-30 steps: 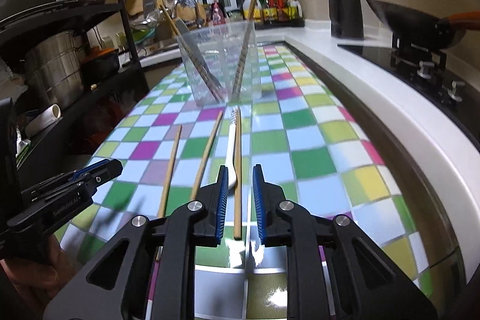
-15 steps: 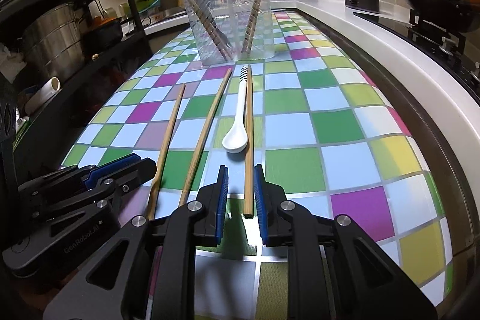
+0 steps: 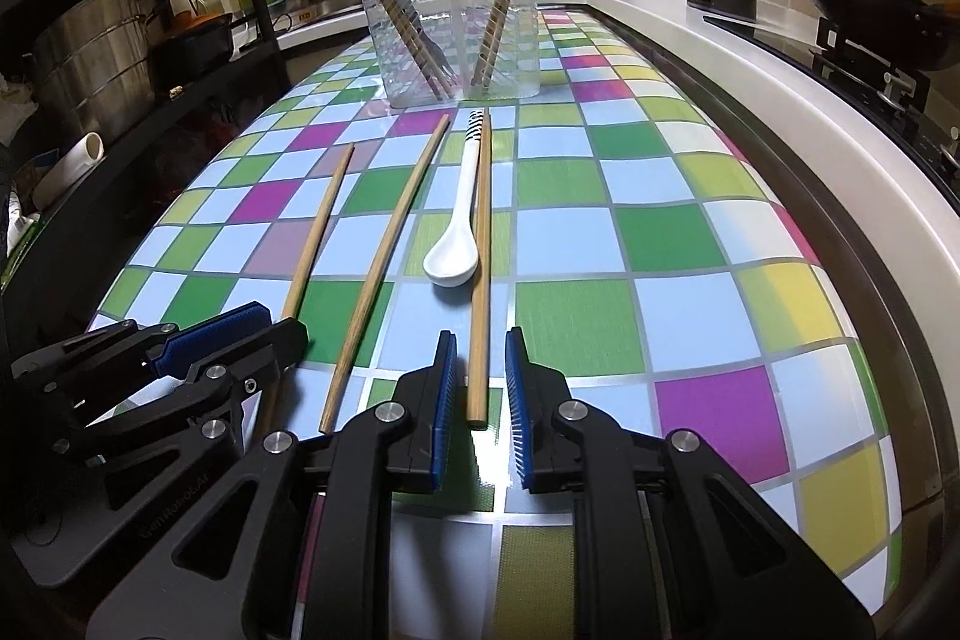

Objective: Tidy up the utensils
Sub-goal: 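Close the left tool on a chopstick while the right tool grasps another chopstick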

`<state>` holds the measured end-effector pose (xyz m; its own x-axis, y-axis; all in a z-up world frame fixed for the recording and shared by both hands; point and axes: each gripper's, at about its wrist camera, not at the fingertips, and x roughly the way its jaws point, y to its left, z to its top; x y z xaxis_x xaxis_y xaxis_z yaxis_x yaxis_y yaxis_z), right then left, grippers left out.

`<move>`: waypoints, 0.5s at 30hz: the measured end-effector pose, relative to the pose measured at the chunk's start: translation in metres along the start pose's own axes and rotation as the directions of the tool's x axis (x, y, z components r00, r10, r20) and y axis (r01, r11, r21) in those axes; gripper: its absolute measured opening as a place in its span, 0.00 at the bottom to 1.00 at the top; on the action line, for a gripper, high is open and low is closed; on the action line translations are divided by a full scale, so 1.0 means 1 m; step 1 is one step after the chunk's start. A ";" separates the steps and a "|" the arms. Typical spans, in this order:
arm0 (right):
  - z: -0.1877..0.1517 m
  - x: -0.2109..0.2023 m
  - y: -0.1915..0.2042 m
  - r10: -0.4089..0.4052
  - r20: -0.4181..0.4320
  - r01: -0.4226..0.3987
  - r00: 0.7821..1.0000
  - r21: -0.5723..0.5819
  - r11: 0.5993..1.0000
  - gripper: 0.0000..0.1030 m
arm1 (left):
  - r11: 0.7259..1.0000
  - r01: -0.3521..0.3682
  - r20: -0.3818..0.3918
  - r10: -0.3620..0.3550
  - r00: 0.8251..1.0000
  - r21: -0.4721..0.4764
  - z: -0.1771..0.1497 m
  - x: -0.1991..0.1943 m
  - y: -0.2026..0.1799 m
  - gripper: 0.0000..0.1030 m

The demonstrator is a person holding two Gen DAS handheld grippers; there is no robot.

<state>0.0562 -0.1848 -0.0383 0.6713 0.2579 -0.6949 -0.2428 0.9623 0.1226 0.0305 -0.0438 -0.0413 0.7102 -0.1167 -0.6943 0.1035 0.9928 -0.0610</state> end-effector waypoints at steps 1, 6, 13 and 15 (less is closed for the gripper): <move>0.000 0.000 -0.001 -0.004 -0.003 0.004 1.000 0.002 1.000 0.07 | 1.000 -0.005 0.000 0.005 1.000 0.000 0.000 0.000 0.000 0.20; -0.001 -0.002 -0.007 -0.016 -0.006 0.016 1.000 0.013 1.000 0.06 | 1.000 -0.009 -0.010 0.009 1.000 -0.014 0.002 -0.001 0.008 0.17; -0.003 -0.008 -0.016 -0.082 -0.004 0.082 0.997 0.037 0.996 0.06 | 0.996 -0.047 -0.018 0.046 0.999 -0.075 0.001 -0.007 0.027 0.08; -0.004 -0.009 -0.021 -0.107 -0.002 0.107 0.994 0.053 0.993 0.07 | 0.995 -0.063 -0.014 0.062 0.998 -0.078 0.001 -0.008 0.031 0.08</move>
<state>0.0522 -0.2073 -0.0370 0.6923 0.1530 -0.7052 -0.1316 0.9876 0.0851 0.0289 -0.0126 -0.0369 0.7051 -0.0543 -0.7070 0.0036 0.9973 -0.0730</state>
